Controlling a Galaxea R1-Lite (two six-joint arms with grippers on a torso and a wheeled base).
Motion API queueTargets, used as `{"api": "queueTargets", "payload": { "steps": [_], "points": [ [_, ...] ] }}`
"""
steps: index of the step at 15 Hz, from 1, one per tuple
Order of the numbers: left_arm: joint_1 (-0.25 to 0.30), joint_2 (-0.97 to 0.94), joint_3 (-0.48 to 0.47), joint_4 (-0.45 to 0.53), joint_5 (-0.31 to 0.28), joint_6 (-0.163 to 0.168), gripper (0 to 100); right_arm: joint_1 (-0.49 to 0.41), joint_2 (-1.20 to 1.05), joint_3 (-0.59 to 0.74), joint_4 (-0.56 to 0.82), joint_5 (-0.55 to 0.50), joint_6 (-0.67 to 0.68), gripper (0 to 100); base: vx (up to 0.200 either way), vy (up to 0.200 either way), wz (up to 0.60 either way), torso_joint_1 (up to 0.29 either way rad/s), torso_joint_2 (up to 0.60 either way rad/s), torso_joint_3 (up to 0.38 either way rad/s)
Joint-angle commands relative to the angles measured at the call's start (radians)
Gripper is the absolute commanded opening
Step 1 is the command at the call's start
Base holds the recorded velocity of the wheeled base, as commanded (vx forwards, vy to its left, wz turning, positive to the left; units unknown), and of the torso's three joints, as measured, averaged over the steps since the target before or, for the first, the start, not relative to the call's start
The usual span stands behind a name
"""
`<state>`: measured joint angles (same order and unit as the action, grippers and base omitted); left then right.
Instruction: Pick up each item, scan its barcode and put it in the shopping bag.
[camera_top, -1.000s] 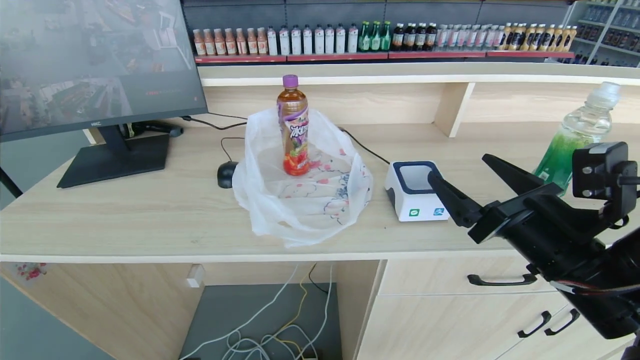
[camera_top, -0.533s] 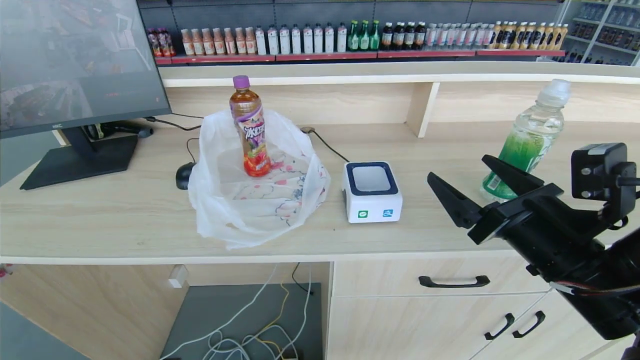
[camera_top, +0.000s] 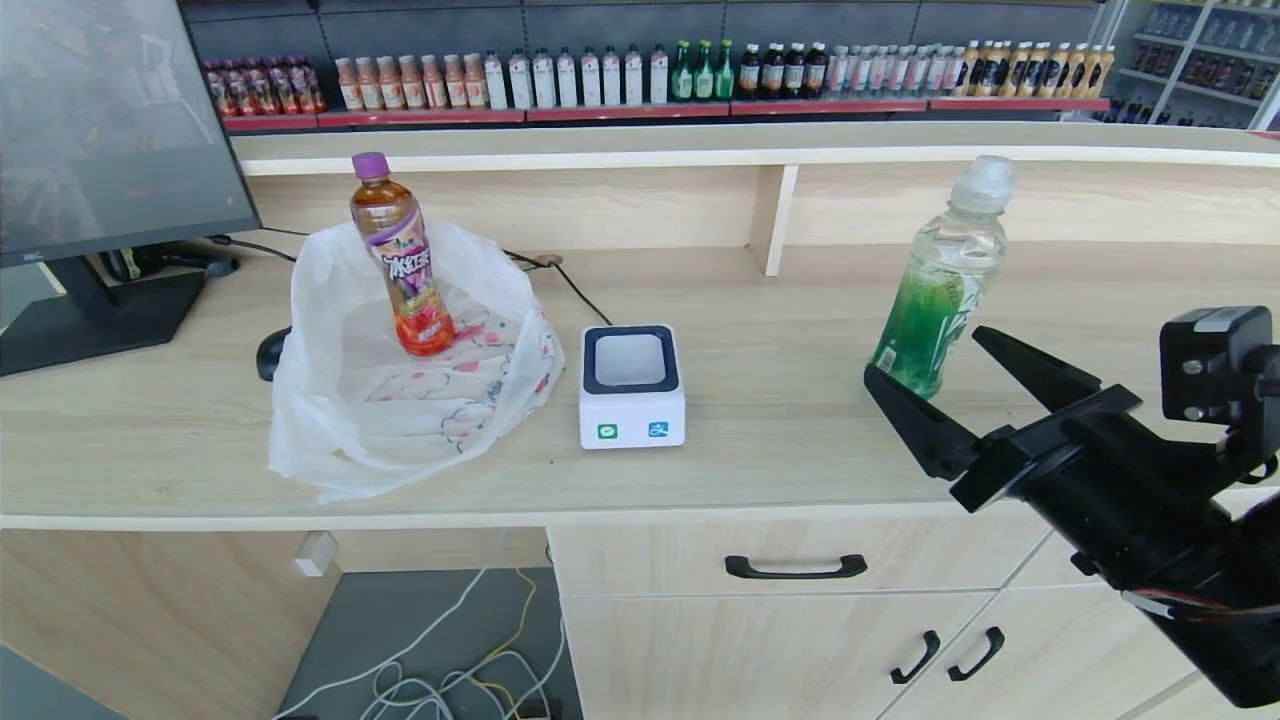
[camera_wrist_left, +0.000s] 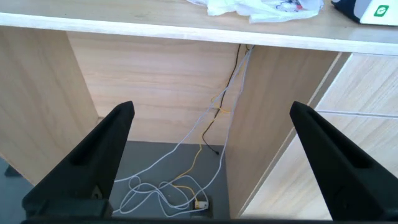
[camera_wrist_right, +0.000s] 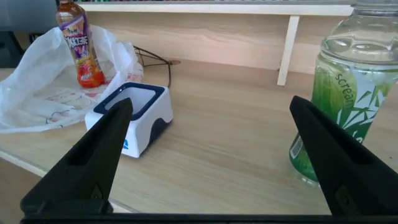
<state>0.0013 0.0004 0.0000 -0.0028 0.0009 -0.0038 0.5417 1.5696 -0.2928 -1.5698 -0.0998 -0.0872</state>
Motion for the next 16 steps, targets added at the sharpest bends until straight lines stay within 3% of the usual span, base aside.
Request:
{"api": "queueTargets", "payload": {
  "steps": [1, 4, 13, 16],
  "points": [
    [0.000, 0.000, 0.000, 0.000, 0.001, -0.001, 100, 0.001, -0.003, 0.007, -0.001, 0.000, 0.000, 100, 0.000, -0.200, 0.00, -0.007, 0.00, 0.007],
    [0.000, 0.000, 0.000, 0.001, 0.001, 0.001, 100, 0.000, -0.003, 0.009, -0.001, 0.000, 0.000, 100, 0.000, -0.200, 0.00, 0.002, 0.00, 0.004],
    [0.000, 0.000, 0.000, 0.001, -0.001, 0.010, 100, -0.008, -0.005, 0.067, -0.001, 0.000, -0.003, 100, 0.000, 0.000, 0.00, 0.000, 0.00, 0.000],
    [0.000, 0.000, 0.000, 0.001, -0.001, 0.010, 100, -0.032, 0.021, 0.023, -0.001, 0.002, -0.003, 100, 0.000, 0.000, 0.00, 0.000, 0.00, 0.000]
  ]
}}
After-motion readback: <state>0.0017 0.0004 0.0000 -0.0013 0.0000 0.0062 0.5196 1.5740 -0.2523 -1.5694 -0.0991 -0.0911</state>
